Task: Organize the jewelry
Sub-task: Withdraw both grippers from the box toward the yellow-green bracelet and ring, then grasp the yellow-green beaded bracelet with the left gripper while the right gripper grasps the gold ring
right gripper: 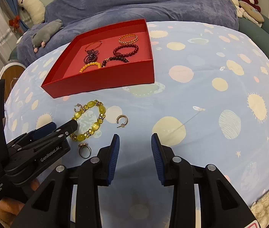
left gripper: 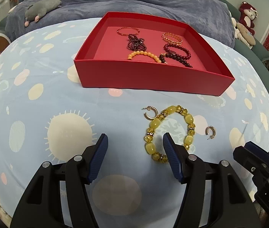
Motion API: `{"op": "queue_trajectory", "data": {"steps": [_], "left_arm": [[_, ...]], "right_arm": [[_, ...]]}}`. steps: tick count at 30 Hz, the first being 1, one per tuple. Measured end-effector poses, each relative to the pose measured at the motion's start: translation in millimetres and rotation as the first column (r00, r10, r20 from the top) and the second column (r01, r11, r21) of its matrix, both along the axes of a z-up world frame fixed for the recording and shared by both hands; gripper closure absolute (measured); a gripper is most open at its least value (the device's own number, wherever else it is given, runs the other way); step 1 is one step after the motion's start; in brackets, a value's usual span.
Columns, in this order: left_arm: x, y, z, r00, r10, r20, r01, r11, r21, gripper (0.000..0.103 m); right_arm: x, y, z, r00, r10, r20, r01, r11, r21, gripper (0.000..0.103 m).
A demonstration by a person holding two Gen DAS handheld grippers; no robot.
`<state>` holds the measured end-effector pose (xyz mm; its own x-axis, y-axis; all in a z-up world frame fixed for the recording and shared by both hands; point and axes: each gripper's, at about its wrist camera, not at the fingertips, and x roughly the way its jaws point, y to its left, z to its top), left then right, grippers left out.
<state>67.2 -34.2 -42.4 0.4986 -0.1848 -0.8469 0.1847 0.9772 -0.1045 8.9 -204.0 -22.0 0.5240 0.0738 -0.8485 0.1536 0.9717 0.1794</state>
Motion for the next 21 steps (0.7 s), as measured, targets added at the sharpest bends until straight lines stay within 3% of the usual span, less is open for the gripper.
{"op": "queue_trajectory", "data": {"steps": [3, 5, 7, 12, 21], "left_arm": [[0.5, -7.2, -0.9, 1.000, -0.014, 0.019, 0.014, 1.000, 0.024, 0.047], [0.3, -12.1, -1.5, 0.999, -0.026, 0.034, 0.024, 0.998, 0.055, 0.053], [0.0, -15.4, -1.4, 0.998, -0.038, 0.045, 0.035, 0.997, 0.075, 0.065], [2.1, -12.1, 0.0, 0.998, -0.058, 0.035, 0.057, 0.997, 0.044, 0.094], [-10.3, 7.9, 7.1, 0.998, -0.045, 0.032, 0.045, 0.999, 0.015, 0.094]], "right_arm": [[0.1, -1.5, -2.6, 1.000, -0.008, -0.006, 0.008, 1.000, 0.004, 0.069], [0.3, -2.1, -3.7, 1.000, -0.011, -0.008, 0.011, 1.000, 0.005, 0.069], [0.4, -2.4, -4.2, 1.000, -0.011, -0.009, 0.011, 1.000, 0.005, 0.069], [0.2, -2.7, -5.3, 1.000, -0.011, -0.013, 0.011, 1.000, 0.005, 0.069], [-2.5, 0.9, -2.5, 1.000, 0.007, -0.006, -0.007, 1.000, 0.011, 0.069]]}}
